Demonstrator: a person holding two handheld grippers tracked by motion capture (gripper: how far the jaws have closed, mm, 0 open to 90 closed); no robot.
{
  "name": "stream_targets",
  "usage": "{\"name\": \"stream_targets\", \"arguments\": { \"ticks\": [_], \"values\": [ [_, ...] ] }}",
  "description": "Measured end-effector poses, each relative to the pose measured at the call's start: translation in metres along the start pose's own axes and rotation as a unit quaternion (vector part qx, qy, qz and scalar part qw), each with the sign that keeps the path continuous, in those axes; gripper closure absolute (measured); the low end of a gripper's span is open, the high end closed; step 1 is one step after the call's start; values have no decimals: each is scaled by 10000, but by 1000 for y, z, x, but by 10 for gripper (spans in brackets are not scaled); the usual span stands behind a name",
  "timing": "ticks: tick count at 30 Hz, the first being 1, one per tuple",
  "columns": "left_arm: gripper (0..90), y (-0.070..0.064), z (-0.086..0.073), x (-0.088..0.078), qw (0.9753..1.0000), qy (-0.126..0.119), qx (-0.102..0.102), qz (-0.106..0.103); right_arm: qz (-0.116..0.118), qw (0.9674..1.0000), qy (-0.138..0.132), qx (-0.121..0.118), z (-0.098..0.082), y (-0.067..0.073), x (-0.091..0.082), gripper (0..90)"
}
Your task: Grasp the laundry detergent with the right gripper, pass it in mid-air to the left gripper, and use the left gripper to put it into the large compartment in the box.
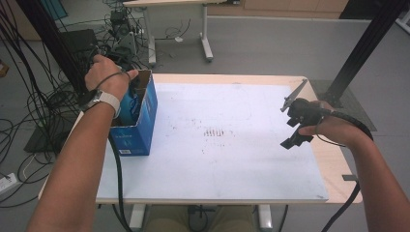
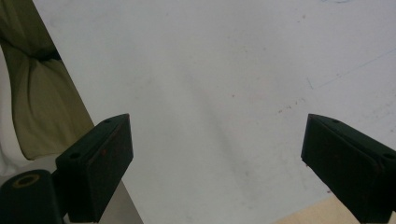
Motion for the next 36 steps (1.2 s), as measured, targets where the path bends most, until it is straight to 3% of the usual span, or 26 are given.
{"name": "stream_targets", "arguments": {
  "ticks": [17,36],
  "values": [
    [377,1,-6,35,9999,57,86,29,79,10000,39,39,0,1,9,89],
    [377,-1,-11,60,9998,125,157,29,121,9999,82,68,0,2,16,88]
  ]
}}
Point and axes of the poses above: each handheld gripper's, and its own axes: x roughly forward along the jaws, z roughly out of its top, y roughly to its left, the point moved 9 cm from there along x, roughly forward along the jaws, and after that the axes turned 5 degrees about x, right-handed, at the moved point
